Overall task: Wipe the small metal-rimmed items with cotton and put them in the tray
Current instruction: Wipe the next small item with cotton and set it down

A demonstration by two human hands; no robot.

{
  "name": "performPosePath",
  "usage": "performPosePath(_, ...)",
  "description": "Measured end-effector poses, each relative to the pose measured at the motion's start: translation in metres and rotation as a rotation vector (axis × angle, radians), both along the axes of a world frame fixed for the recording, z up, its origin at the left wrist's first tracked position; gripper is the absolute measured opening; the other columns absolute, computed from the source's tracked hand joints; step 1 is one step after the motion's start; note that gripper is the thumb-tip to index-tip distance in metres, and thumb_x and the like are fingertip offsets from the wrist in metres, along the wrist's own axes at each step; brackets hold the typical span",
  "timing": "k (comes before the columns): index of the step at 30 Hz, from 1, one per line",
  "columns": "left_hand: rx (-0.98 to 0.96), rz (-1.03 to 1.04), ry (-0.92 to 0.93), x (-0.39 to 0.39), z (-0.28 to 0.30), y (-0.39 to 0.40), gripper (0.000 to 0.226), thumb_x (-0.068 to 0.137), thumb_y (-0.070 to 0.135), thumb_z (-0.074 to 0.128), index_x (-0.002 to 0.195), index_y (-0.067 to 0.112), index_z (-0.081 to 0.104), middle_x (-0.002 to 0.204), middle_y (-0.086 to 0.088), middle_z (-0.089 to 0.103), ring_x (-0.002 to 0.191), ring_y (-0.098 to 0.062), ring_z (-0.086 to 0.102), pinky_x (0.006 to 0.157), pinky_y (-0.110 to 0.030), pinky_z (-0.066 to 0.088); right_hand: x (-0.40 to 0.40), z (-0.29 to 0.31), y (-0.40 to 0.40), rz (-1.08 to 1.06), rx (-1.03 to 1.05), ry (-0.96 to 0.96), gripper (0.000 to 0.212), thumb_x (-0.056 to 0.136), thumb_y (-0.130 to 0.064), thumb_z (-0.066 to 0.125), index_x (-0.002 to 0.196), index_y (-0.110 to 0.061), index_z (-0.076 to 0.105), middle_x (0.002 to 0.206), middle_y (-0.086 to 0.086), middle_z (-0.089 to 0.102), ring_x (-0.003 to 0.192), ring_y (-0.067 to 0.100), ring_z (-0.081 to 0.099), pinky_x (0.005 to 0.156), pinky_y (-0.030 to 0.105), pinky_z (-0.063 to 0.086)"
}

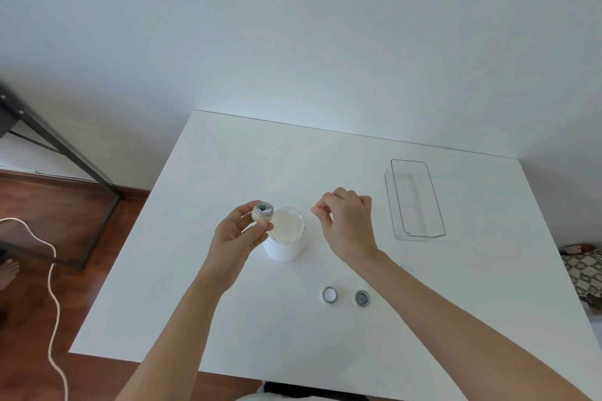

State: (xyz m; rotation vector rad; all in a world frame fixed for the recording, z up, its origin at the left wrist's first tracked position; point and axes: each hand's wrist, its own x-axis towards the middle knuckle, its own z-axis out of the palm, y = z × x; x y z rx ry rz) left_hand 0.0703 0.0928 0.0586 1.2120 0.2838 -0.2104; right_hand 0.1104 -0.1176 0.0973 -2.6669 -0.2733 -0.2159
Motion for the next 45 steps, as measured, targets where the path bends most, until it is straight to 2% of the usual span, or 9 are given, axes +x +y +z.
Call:
performPosePath(7, 0.052, 0.007, -0.005, -0.003, 0.001, 0.002, 0.036, 0.077, 0.016, 0.076, 0.112, 0.019, 0.067, 0.107, 0.000, 0.075, 0.095, -0.013, 0.069, 0.093, -0.030, 0.052, 0.019, -0.023, 0.028, 0.160, -0.289, 0.021, 0.021, 0.096, -0.024, 0.050, 0.086, -0.015, 0.065, 0.085, 0.000, 0.060, 0.082, 0.024, 0.049, 0.078, 0.033, 0.024)
performPosePath(12, 0.139, 0.034, -0.030, -0.004, 0.000, 0.004, 0.027, 0.090, 0.005, 0.072, 0.110, 0.020, 0.063, 0.104, 0.004, 0.078, 0.091, -0.006, 0.071, 0.088, -0.028, 0.051, 0.021, -0.033, 0.038, 0.223, -0.321, 0.147, 0.019, 0.097, -0.021, 0.049, 0.089, -0.015, 0.065, 0.088, 0.002, 0.059, 0.086, 0.024, 0.051, 0.077, 0.032, 0.022)
performPosePath(17, 0.204, 0.056, -0.033, -0.004, 0.000, 0.006, 0.024, 0.089, 0.003, 0.072, 0.106, 0.019, 0.066, 0.100, 0.005, 0.077, 0.084, -0.007, 0.071, 0.084, -0.030, 0.052, 0.018, -0.026, 0.035, 0.137, -0.178, 0.322, 0.019, 0.095, -0.020, 0.052, 0.078, -0.017, 0.059, 0.082, -0.001, 0.055, 0.083, 0.025, 0.054, 0.075, 0.033, 0.023)
performPosePath(24, 0.260, 0.036, -0.012, -0.006, -0.001, 0.005, 0.025, 0.083, 0.012, 0.080, 0.099, 0.031, 0.076, 0.099, 0.015, 0.077, 0.083, -0.005, 0.073, 0.088, -0.026, 0.050, 0.021, -0.010, 0.013, -0.176, 0.107, 0.607, 0.042, 0.093, -0.023, 0.058, 0.055, -0.017, 0.039, 0.055, -0.008, 0.045, 0.062, 0.019, 0.045, 0.077, 0.035, 0.030)
performPosePath(30, 0.250, 0.072, 0.023, -0.004, 0.000, 0.002, 0.036, 0.081, 0.009, 0.082, 0.111, 0.018, 0.066, 0.106, 0.005, 0.077, 0.083, -0.009, 0.073, 0.089, -0.033, 0.053, 0.020, 0.001, -0.007, -0.317, 0.405, 0.702, 0.027, 0.091, -0.025, 0.062, 0.086, 0.001, 0.068, 0.062, 0.000, 0.051, 0.066, 0.020, 0.047, 0.069, 0.029, 0.037)
performPosePath(33, 0.257, 0.043, 0.019, -0.003, 0.000, 0.000, 0.033, 0.080, 0.008, 0.083, 0.109, 0.014, 0.069, 0.108, 0.002, 0.077, 0.085, -0.013, 0.073, 0.089, -0.031, 0.053, 0.021, 0.009, -0.016, -0.330, 0.512, 0.676, 0.027, 0.090, -0.023, 0.064, 0.088, 0.004, 0.069, 0.072, 0.004, 0.056, 0.070, 0.017, 0.049, 0.061, 0.026, 0.037)
performPosePath(37, 0.248, 0.016, 0.015, 0.000, 0.001, -0.005, 0.033, 0.080, 0.006, 0.082, 0.109, 0.013, 0.070, 0.106, 0.002, 0.077, 0.084, -0.015, 0.072, 0.085, -0.027, 0.051, 0.018, 0.022, -0.017, -0.303, 0.636, 0.587, 0.023, 0.090, -0.023, 0.065, 0.083, -0.002, 0.071, 0.068, -0.002, 0.059, 0.065, 0.010, 0.051, 0.058, 0.019, 0.038)
performPosePath(41, 0.239, -0.007, 0.001, 0.004, 0.002, -0.011, 0.032, 0.080, 0.004, 0.082, 0.108, 0.013, 0.071, 0.102, 0.003, 0.078, 0.082, -0.014, 0.072, 0.083, -0.025, 0.052, 0.006, 0.034, -0.007, -0.203, 0.574, 0.368, 0.016, 0.089, -0.023, 0.065, 0.076, -0.014, 0.069, 0.064, -0.010, 0.060, 0.056, -0.001, 0.050, 0.055, 0.010, 0.037)
performPosePath(45, 0.233, -0.020, -0.013, 0.007, 0.004, -0.013, 0.031, 0.080, 0.004, 0.082, 0.107, 0.015, 0.072, 0.099, 0.004, 0.079, 0.083, -0.013, 0.072, 0.080, -0.021, 0.053, -0.004, 0.039, 0.002, -0.052, 0.470, 0.092, 0.012, 0.088, -0.015, 0.067, 0.076, -0.013, 0.068, 0.074, -0.002, 0.063, 0.068, 0.007, 0.052, 0.071, 0.017, 0.040)
